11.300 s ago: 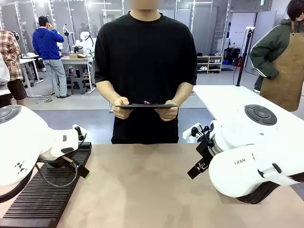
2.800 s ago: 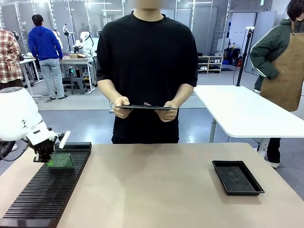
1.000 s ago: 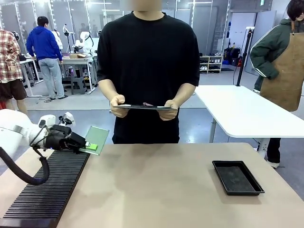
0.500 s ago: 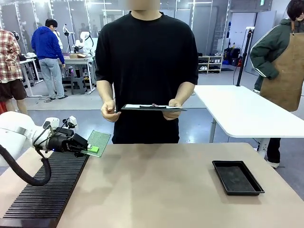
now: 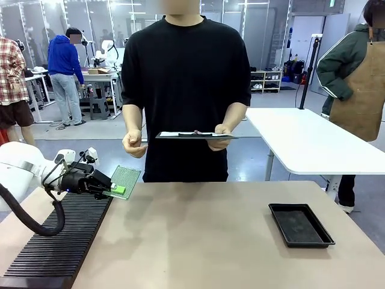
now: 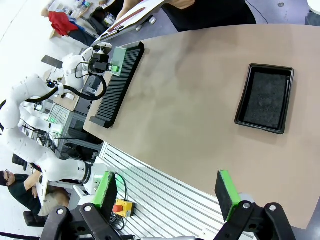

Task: Inspect the PCB.
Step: Release the Blank PCB you were holding.

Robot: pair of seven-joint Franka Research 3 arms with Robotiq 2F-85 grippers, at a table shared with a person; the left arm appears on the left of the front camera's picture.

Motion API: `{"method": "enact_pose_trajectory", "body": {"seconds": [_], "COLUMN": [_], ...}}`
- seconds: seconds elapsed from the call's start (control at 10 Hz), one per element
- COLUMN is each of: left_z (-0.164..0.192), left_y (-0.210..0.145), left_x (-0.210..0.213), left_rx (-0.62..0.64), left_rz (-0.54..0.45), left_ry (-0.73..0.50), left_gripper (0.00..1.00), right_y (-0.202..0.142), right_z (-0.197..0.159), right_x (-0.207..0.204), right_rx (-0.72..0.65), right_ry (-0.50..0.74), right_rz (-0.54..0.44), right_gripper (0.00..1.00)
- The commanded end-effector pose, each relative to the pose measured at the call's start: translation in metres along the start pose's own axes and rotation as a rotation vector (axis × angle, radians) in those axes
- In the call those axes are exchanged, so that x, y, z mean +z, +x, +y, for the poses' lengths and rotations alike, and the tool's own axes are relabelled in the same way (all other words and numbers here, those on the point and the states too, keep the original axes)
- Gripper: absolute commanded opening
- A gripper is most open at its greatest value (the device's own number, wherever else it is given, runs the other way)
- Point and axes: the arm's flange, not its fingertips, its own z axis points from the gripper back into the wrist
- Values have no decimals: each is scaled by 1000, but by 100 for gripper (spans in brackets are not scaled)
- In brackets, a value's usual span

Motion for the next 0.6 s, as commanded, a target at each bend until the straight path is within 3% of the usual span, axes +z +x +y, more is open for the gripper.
{"method": "enact_pose_trajectory", "body": {"seconds": [0.0,0.5], "left_z": [-1,-1], "left_y": [1,1], "left_x": [-2,-2], "left_rx": [1,1], "left_rz": [-12,-12], "left_ry": [-9,-9], "left_gripper": [2,2], "right_y": [0,0], "right_z": [-1,-1], "right_x": [0,0], "right_rx": [19,19], "right_ry": [11,11], "right_rz": [-3,-3], "right_gripper": [100,100]}}
